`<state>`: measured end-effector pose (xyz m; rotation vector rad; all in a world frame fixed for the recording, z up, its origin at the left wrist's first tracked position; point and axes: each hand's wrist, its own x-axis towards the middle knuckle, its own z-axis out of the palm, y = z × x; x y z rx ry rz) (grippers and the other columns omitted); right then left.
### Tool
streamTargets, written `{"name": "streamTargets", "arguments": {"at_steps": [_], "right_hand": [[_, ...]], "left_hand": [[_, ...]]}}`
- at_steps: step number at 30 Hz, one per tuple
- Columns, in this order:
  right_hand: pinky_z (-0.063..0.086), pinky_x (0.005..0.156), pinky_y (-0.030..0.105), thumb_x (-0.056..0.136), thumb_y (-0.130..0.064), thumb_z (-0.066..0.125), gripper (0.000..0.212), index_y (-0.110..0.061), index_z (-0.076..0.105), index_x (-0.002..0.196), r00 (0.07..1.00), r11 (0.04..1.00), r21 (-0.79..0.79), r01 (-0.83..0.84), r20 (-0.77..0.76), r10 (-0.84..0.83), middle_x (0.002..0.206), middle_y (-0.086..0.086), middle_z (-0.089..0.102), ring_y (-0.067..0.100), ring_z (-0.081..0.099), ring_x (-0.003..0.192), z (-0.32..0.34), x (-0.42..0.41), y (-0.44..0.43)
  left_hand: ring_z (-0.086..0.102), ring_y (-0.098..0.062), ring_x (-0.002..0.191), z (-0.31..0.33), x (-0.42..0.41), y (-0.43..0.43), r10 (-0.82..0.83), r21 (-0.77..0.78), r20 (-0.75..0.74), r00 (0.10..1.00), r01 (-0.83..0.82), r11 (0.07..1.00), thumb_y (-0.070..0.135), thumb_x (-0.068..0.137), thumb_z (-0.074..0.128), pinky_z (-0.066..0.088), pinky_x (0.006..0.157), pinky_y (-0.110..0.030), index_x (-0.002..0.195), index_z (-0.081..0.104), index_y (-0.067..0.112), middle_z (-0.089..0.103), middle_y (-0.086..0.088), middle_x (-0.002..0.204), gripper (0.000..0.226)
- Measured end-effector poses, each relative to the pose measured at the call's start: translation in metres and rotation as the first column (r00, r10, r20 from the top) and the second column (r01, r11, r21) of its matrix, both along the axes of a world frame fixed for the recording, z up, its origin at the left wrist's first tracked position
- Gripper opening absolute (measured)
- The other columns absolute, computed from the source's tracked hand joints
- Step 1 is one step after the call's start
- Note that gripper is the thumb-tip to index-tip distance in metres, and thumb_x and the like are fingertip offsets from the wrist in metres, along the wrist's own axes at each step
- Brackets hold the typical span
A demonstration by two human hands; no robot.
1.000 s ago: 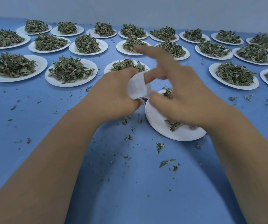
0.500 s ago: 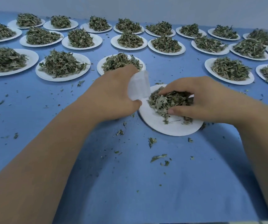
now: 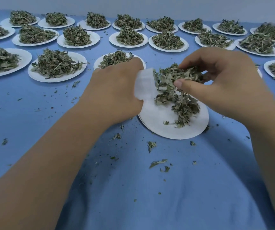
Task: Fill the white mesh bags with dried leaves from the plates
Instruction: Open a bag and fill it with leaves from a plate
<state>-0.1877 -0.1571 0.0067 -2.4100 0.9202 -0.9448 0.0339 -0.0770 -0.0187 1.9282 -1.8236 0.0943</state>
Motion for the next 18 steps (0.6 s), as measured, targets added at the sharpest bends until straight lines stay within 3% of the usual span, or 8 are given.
{"name": "streamTargets", "arguments": {"at_steps": [3, 7, 10, 13, 15, 18], "right_hand": [[0.051, 0.080, 0.013, 0.081, -0.039, 0.078, 0.019, -0.035, 0.072, 0.098, 1.000, 1.000, -0.017, 0.024, 0.010, -0.024, 0.094, -0.020, 0.071, -0.004, 0.064, 0.090, -0.002, 0.010, 0.009], [0.047, 0.076, 0.010, 0.081, -0.025, 0.077, 0.016, -0.031, 0.075, 0.096, 0.996, 0.998, -0.053, -0.019, -0.086, 0.014, 0.087, -0.023, 0.069, -0.009, 0.060, 0.078, -0.005, 0.018, 0.020], [0.041, 0.072, 0.004, 0.080, -0.023, 0.079, 0.018, -0.031, 0.075, 0.094, 0.999, 0.999, -0.015, -0.039, -0.026, 0.038, 0.084, -0.025, 0.068, -0.013, 0.059, 0.077, -0.004, 0.019, 0.023], [0.050, 0.074, 0.015, 0.076, -0.023, 0.079, 0.021, -0.030, 0.069, 0.094, 0.999, 0.999, 0.035, -0.035, 0.017, 0.034, 0.086, -0.017, 0.072, -0.002, 0.064, 0.079, -0.003, 0.021, 0.024], [0.055, 0.076, 0.031, 0.073, -0.019, 0.077, 0.022, -0.026, 0.065, 0.090, 0.999, 0.998, 0.061, -0.029, 0.037, 0.027, 0.088, -0.010, 0.073, 0.008, 0.065, 0.075, -0.004, 0.022, 0.025], [0.055, 0.074, 0.037, 0.071, -0.014, 0.079, 0.019, -0.025, 0.071, 0.085, 0.999, 0.996, 0.082, -0.042, 0.035, 0.039, 0.089, -0.007, 0.071, 0.008, 0.063, 0.071, -0.007, 0.024, 0.025]], "left_hand": [[0.053, -0.026, 0.081, -0.002, -0.004, -0.003, -0.012, 0.015, 0.014, 1.000, 0.011, 1.000, 0.030, 0.074, 0.065, 0.031, 0.072, -0.036, 0.106, 0.048, 0.029, 0.057, 0.007, 0.090, 0.036], [0.049, -0.021, 0.078, -0.004, -0.008, -0.004, -0.026, 0.034, -0.019, 0.999, 0.026, 0.999, 0.032, 0.072, 0.064, 0.030, 0.073, -0.035, 0.103, 0.046, 0.032, 0.051, 0.012, 0.085, 0.036], [0.049, -0.021, 0.074, -0.005, -0.009, -0.003, -0.013, 0.041, 0.005, 1.000, 0.013, 0.999, 0.031, 0.070, 0.065, 0.029, 0.069, -0.034, 0.095, 0.047, 0.027, 0.051, 0.010, 0.082, 0.031], [0.047, -0.014, 0.066, -0.004, -0.014, -0.003, -0.015, 0.027, 0.028, 0.999, 0.015, 1.000, 0.029, 0.070, 0.065, 0.024, 0.062, -0.033, 0.076, 0.036, 0.027, 0.047, 0.007, 0.072, 0.030], [0.049, -0.018, 0.067, -0.004, -0.017, -0.003, -0.033, 0.019, 0.027, 0.999, 0.032, 0.999, 0.029, 0.070, 0.066, 0.026, 0.062, -0.033, 0.075, 0.036, 0.027, 0.048, 0.007, 0.071, 0.031], [0.052, -0.022, 0.069, -0.005, -0.021, -0.002, -0.060, 0.013, 0.019, 0.998, 0.060, 0.998, 0.027, 0.068, 0.068, 0.028, 0.062, -0.033, 0.077, 0.041, 0.026, 0.051, 0.007, 0.071, 0.029]]}}
